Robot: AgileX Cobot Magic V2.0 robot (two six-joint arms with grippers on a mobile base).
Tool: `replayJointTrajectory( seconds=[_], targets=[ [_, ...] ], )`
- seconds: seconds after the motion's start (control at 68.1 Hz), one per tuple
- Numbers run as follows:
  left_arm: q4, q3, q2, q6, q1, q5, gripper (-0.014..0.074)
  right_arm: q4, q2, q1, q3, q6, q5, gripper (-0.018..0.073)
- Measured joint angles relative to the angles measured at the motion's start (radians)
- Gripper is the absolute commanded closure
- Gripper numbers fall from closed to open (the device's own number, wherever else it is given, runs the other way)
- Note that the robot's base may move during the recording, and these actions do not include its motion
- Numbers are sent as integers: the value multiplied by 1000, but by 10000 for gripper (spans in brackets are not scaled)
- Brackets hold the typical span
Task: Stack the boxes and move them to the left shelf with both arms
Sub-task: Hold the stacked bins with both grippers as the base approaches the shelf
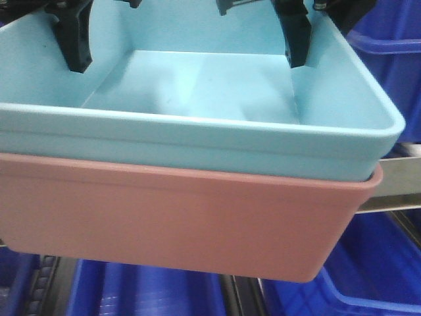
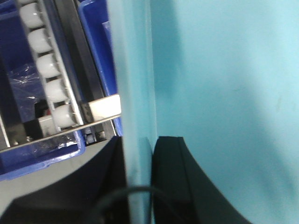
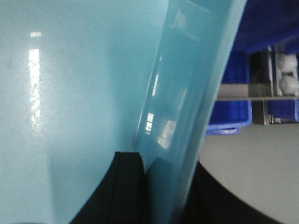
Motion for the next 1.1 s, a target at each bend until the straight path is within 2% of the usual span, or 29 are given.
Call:
replayJointTrajectory(
  seconds=[1.101],
  targets=[
    [0,0,0,0,0,0,608,1,0,0,0,0,0,503]
  ],
)
